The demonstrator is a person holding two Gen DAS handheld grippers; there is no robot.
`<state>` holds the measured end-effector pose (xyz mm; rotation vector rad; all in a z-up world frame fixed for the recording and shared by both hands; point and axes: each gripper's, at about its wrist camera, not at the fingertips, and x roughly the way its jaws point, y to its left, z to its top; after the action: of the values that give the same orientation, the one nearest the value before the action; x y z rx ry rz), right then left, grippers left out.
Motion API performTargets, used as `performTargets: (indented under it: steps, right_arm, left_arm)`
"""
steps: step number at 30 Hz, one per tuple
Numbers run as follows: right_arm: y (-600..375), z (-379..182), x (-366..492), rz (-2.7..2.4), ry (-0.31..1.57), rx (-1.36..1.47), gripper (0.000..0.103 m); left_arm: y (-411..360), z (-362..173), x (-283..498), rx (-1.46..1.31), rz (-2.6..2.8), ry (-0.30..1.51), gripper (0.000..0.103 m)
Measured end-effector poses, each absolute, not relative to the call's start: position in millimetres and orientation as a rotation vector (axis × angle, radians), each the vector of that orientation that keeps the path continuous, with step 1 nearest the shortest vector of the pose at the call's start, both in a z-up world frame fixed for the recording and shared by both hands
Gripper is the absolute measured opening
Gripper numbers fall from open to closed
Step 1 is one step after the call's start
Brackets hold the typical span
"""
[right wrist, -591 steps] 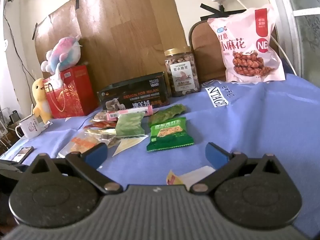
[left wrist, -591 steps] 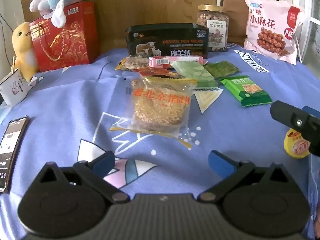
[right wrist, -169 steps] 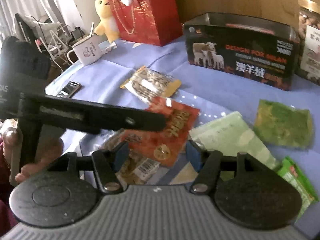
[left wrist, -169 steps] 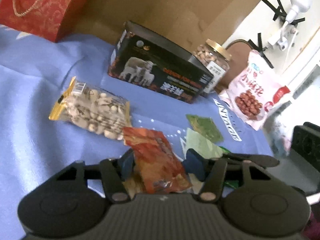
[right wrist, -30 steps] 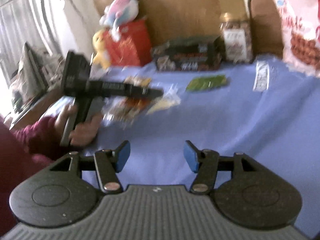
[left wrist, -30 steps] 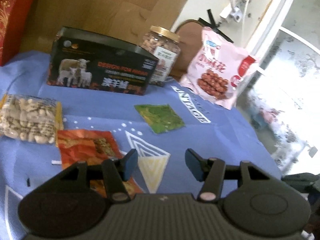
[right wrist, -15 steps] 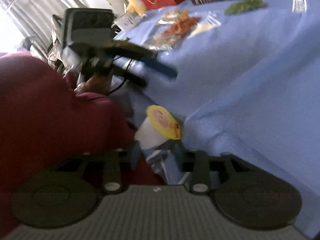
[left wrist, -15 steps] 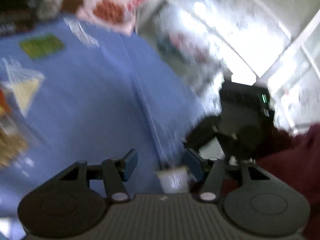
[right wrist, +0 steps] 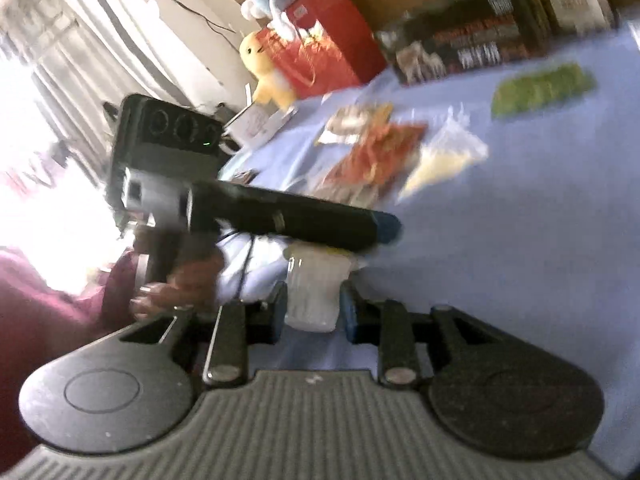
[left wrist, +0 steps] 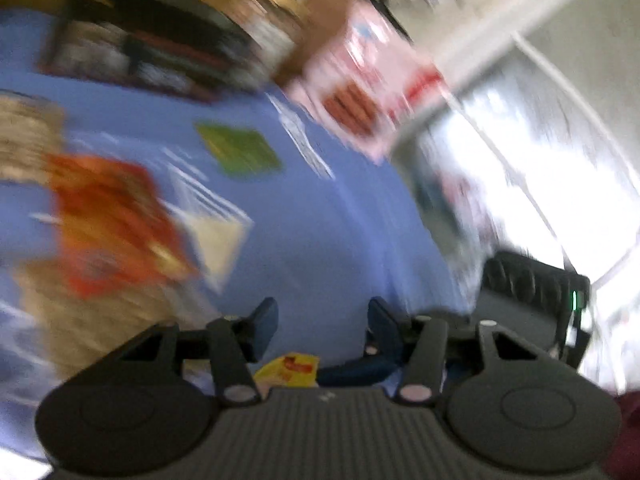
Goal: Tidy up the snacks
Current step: 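Grasp the small white cup with yellow lid with the left tool, then carry the white cup over the black tin and open the left tool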
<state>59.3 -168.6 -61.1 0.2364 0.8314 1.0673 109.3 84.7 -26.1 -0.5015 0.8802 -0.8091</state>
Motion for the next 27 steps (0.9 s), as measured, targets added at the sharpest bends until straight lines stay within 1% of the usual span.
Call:
performTargets:
  steps: [5,6,9,11,13,14,16,17,23,27]
  right_arm:
    - [-159,-61,69,1.072,0.814,0.181,0.036]
    - [-161,-60,68,1.071,0.811,0.171,0.037]
    - [-162,-59,61,1.081,0.812,0.123,0.037]
    - [-154,-61,55,1.084,0.804,0.077,0.040]
    - [-150,-63,52,1.072,0.787,0.067,0.039]
    - [-148,-64,54,1.066,0.789,0.075,0.037]
    - [-147,-63,54,1.062,0.785,0.073,0.036]
    - [-148,-61,52,1.062,0.777,0.059,0.035]
    - [-156,-40,62,1.028,0.690,0.021,0.036]
    - [-149,-24,88,0.954,0.598,-0.046,0.036]
  left_arm:
    - [118,-9,97,-0.503,-0.742,0.810,0.055]
    - [122,-7,92,-0.494,-0.741,0.802,0.059]
    - [120,-5,76,-0.462,-0.750,0.803,0.063]
    - [110,-8,70,-0.429,-0.761,0.825,0.063]
    - [96,-14,69,-0.380,-0.767,0.850,0.063]
    - [92,-16,67,-0.357,-0.752,0.844,0.062]
    - [90,-18,67,-0.358,-0.744,0.844,0.062]
    - [90,-17,69,-0.366,-0.748,0.847,0.059]
    - [74,9,89,-0.341,-0.748,0.799,0.059]
    - [65,25,125,-0.339,-0.708,0.741,0.059]
